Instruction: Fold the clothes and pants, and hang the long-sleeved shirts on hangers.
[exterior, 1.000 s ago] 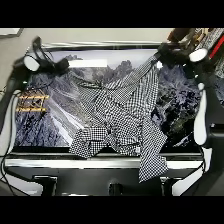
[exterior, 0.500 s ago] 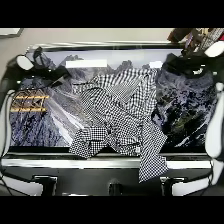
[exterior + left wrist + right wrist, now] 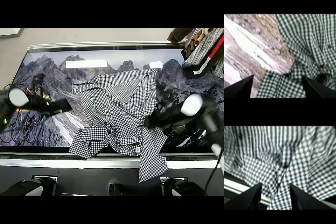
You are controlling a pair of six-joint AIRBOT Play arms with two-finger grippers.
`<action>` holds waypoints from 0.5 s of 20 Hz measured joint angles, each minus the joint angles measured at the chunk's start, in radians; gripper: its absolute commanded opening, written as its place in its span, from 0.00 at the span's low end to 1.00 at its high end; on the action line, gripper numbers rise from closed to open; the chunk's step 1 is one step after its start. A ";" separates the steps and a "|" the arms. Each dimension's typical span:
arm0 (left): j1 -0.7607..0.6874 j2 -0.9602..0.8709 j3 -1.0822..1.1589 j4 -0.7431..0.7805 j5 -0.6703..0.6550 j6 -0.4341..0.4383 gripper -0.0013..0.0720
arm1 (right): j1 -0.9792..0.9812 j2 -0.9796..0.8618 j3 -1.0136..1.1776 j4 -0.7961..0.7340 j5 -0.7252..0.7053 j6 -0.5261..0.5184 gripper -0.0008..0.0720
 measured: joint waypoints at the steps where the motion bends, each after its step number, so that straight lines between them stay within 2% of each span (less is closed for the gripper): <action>1: -0.023 0.032 -0.044 0.002 0.003 -0.003 0.99 | 0.052 0.026 -0.067 -0.022 -0.026 0.022 0.61; 5: -0.108 0.106 -0.145 0.004 0.018 -0.016 0.99 | 0.217 0.076 -0.257 -0.067 -0.150 0.108 0.61; 10: -0.178 0.128 -0.177 0.005 0.023 -0.024 0.99 | 0.290 0.071 -0.349 -0.103 -0.282 0.159 0.59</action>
